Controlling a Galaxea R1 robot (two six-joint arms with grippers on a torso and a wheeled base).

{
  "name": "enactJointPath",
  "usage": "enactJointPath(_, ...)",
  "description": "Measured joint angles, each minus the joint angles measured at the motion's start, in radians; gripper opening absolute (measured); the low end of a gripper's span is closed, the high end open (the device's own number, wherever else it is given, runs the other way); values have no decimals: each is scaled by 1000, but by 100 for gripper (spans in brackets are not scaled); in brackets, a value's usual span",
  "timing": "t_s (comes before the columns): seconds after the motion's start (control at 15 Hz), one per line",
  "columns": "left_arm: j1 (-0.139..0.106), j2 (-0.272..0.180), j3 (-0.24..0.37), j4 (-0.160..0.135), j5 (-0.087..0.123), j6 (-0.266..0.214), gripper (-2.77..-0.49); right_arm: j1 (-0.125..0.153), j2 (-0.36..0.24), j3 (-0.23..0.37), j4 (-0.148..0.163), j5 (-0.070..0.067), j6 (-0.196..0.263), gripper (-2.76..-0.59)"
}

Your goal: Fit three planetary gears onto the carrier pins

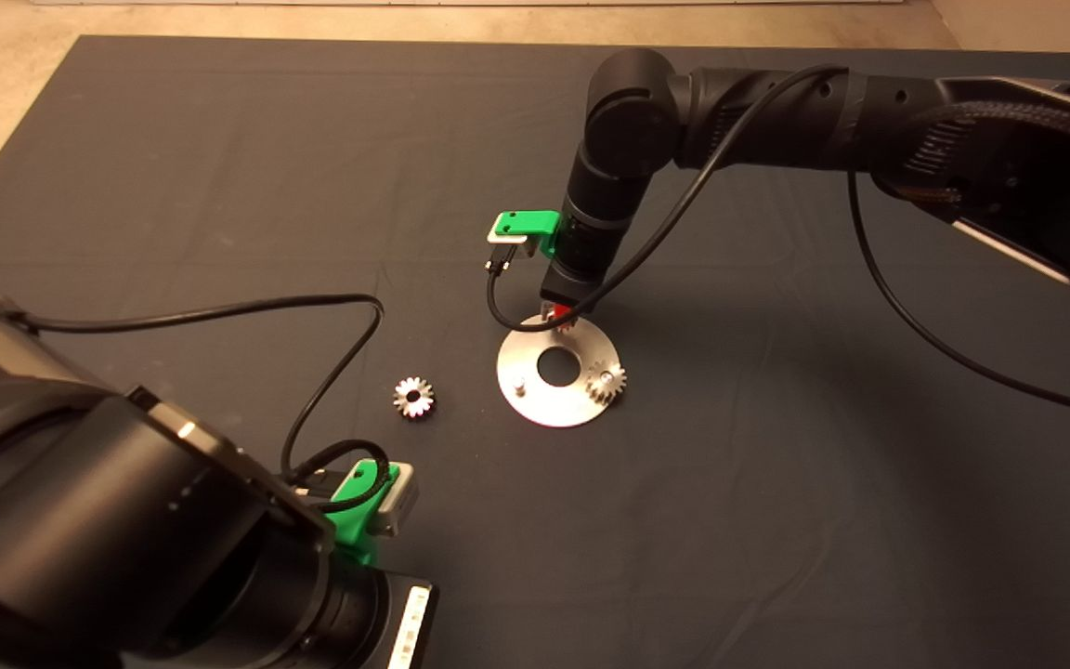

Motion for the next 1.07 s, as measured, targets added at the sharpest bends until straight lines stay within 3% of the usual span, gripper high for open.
enactJointPath(0.93,0,0,0,0,0,0,-208,0,5,-22,7,-7,-29,-247)
enactJointPath(1.07,0,0,0,0,0,0,-208,1,11,-23,7,-16,-30,-247)
